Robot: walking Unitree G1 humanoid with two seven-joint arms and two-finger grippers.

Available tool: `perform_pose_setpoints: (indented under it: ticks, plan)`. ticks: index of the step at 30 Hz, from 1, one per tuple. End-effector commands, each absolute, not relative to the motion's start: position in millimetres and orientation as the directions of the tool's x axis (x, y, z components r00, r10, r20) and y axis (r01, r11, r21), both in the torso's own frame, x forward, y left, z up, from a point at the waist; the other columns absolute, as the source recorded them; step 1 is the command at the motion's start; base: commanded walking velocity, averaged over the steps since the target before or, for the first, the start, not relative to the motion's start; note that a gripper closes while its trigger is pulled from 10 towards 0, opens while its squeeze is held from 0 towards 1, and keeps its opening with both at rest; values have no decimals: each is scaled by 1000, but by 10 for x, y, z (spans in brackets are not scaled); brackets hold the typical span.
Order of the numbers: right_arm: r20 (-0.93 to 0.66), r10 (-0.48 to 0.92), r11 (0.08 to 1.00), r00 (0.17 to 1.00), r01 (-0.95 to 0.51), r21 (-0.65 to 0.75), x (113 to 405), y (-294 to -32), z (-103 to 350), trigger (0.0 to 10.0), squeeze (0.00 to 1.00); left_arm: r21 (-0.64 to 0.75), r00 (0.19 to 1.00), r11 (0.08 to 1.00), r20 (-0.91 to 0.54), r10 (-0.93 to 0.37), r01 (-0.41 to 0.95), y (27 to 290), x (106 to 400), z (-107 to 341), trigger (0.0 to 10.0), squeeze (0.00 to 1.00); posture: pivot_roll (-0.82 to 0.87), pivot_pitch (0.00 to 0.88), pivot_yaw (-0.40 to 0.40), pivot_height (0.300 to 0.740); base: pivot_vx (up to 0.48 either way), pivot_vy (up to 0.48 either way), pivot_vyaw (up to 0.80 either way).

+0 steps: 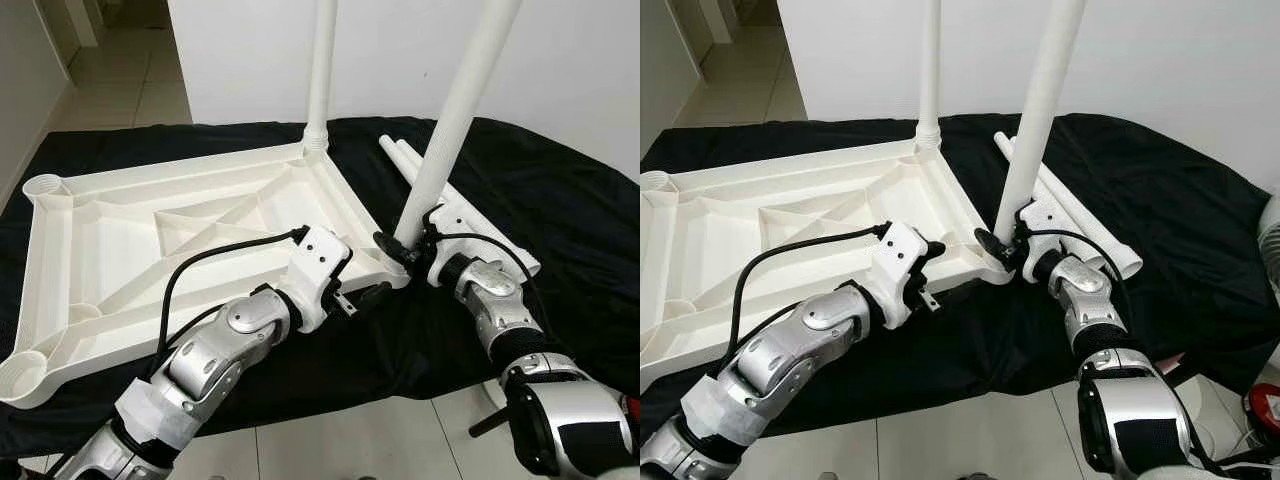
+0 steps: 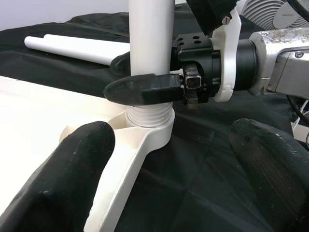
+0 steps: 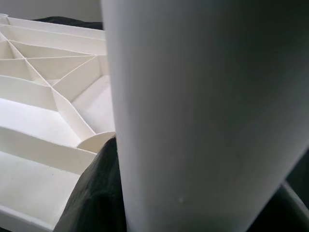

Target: Building children table

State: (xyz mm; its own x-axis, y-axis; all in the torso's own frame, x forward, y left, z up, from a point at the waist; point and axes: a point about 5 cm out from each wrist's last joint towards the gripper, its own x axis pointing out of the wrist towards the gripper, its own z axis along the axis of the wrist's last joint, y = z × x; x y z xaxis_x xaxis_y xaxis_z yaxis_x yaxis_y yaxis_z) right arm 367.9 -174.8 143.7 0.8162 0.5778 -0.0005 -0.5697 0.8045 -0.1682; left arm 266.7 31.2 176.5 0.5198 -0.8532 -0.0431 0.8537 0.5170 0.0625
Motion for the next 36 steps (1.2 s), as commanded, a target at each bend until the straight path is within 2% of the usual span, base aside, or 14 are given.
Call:
perform_pose_setpoints:
  ticks: [1,6,10,15,20,22,29,31,36]
  plan:
    - [-72,548,824,834,-552,-124,3648,-1768,1269,10000,0,63,459,455,-53,-887,888,299,2627,1764,10000,0,33,51,-26,740,0,0,0]
    - [-59,486,870,872,-489,-62,3640,-1772,1200,10000,0,61,455,452,-53,-889,890,292,2624,1771,10000,0,30,55,-27,740,0,0,0]
    - [-53,472,878,880,-474,-60,3641,-1779,1200,10000,0,62,455,452,-53,-889,890,291,2623,1771,10000,0,30,55,-27,740,0,0,0]
    - [-66,382,922,922,-385,-33,3639,-1774,1137,10000,0,59,457,455,-51,-888,889,290,2617,1772,10000,0,34,56,-36,740,0,0,0]
    - [-64,369,928,927,-371,-35,3631,-1745,1120,10000,0,56,459,456,-50,-887,888,290,2614,1770,10000,0,34,58,-41,740,0,0,0]
    - [-48,291,956,955,-292,-10,3634,-1617,1125,10000,0,51,462,459,-49,-886,887,291,2613,1763,10000,0,32,58,-49,740,0,0,0]
    - [-50,200,980,978,-199,26,3631,-1526,1141,10000,0,54,473,470,-53,-880,881,328,2643,1745,10000,0,30,56,-52,740,0,0,0]
    - [-54,103,992,993,-99,84,3568,-1416,1148,10000,0,70,507,503,-57,-860,862,408,2735,1742,10000,0,28,46,-63,740,0,0,0]
    - [-61,36,987,998,-26,156,3445,-1261,1170,10000,0,85,525,520,-54,-849,850,460,2798,1762,10000,0,24,40,-67,740,0,0,0]
